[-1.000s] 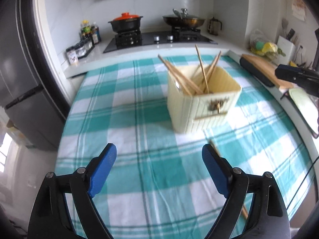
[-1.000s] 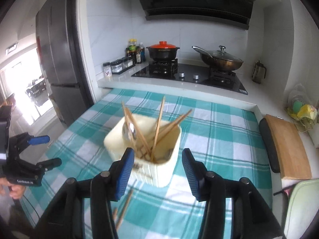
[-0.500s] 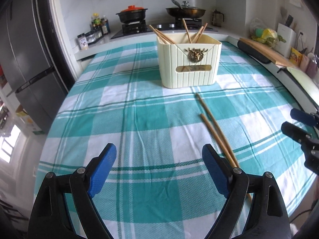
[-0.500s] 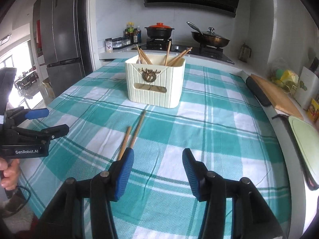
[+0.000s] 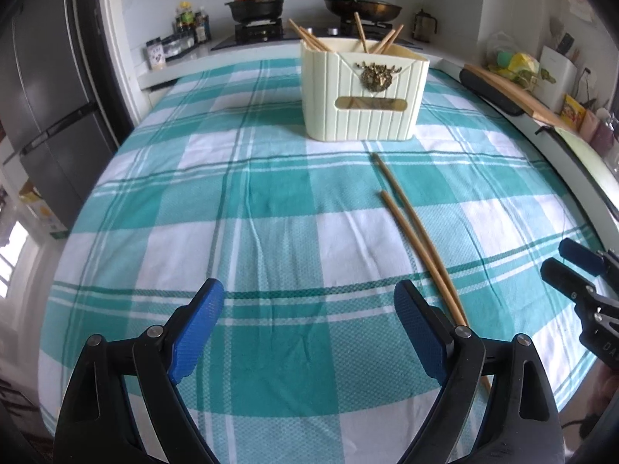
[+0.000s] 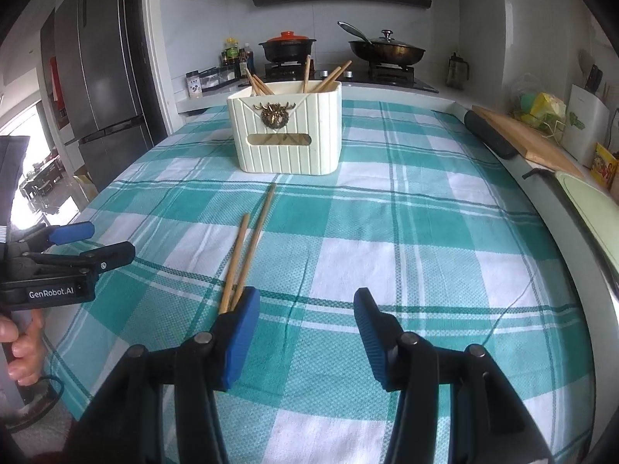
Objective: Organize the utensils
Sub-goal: 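Withdraw both open tools back over the last two chopsticks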
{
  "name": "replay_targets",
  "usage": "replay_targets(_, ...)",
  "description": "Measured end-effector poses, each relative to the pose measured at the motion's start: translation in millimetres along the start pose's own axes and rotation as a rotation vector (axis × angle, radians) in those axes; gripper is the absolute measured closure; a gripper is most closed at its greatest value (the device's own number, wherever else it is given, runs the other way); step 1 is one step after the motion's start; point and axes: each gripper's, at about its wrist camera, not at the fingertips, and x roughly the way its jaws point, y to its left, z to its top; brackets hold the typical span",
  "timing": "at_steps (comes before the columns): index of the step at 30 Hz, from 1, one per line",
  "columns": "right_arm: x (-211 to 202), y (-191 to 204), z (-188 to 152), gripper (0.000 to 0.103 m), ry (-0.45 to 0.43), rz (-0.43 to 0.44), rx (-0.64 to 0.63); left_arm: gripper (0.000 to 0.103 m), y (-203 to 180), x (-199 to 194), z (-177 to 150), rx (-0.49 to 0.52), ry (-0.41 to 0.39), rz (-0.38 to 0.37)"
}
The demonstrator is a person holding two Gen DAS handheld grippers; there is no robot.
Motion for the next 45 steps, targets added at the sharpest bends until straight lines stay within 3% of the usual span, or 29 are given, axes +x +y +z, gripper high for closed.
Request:
replay_targets(8, 14.0, -6.5, -13.8, 0.051, 0.039, -0.013, 0.039, 0.013, -21.0, 18.0, -2.6, 0.005, 0.049, -0.079)
replay_targets(15, 13.0, -0.8, -16.5, 0.051, 0.029, -0.019, 0.015, 0.013, -36.7, 29.4, 4.9, 0.011, 0.063, -0.101)
replay_targets(32, 14.7, -18.7, -28.3, 0.051, 0.029, 0.000, 0.071, 0.013, -22.1, 56.9, 8.2, -0.128, 0.149, -0.073)
replay_targets(38, 9.3, -26.9, -29.7, 0.051, 0.008, -0.009, 0.094, 0.013, -22.4, 65.4, 13.7, -0.174, 0.178, -0.102)
replay_targets(45, 11.3, -29.3, -31.7, 0.051, 0.015, 0.001, 0.106, 0.012, -33.5, 76.1, 22.7, -0.155, 0.163, -0.086)
